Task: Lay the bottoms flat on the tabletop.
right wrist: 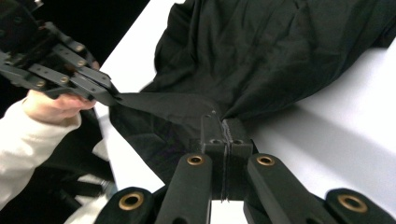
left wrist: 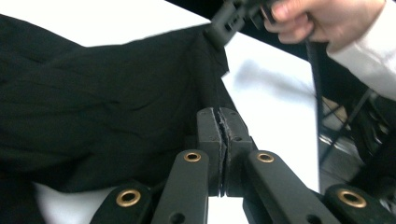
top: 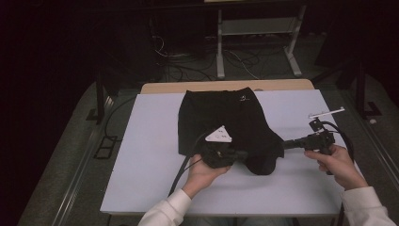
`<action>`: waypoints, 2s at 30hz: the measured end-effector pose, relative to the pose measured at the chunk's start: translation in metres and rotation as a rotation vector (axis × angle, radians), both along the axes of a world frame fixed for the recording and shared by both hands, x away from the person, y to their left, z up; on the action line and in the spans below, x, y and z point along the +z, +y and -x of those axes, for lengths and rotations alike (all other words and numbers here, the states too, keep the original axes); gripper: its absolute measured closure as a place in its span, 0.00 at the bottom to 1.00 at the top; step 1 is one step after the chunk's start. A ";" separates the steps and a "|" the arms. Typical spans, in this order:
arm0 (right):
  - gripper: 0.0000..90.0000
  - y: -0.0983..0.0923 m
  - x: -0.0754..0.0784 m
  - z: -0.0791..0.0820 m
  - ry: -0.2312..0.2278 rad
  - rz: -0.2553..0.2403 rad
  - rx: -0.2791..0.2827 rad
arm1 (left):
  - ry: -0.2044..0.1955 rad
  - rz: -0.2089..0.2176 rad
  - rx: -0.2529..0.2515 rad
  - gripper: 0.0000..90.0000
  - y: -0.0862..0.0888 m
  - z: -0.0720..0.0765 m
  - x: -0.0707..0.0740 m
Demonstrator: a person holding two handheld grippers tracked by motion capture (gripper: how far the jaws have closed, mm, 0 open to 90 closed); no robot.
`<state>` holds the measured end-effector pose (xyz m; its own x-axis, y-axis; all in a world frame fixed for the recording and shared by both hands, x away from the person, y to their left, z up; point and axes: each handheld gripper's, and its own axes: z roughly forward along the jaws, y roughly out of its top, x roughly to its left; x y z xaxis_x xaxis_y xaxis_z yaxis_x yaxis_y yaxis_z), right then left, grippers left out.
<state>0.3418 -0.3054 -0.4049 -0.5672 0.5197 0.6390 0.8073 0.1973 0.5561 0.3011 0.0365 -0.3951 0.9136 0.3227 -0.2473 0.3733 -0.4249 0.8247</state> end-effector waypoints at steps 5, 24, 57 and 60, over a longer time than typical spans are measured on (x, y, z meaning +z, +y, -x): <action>0.98 -0.007 -0.005 0.015 0.064 0.052 0.073 | 0.020 -0.038 -0.052 0.98 -0.010 0.017 -0.005; 0.98 -0.016 -0.008 0.058 0.146 0.047 0.163 | 0.009 -0.116 -0.123 0.98 -0.016 0.060 0.001; 0.98 -0.017 -0.029 0.100 0.075 0.058 0.056 | 0.043 -0.195 -0.165 0.98 -0.023 0.074 -0.027; 0.98 -0.017 -0.030 0.103 0.086 0.061 0.066 | 0.057 -0.207 -0.168 0.97 -0.023 0.075 -0.031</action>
<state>0.2387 -0.3228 -0.4350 -0.5464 0.5222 0.6549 0.8354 0.2834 0.4710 0.2262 0.0136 -0.4257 0.9452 0.2168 -0.2442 0.3264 -0.6418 0.6939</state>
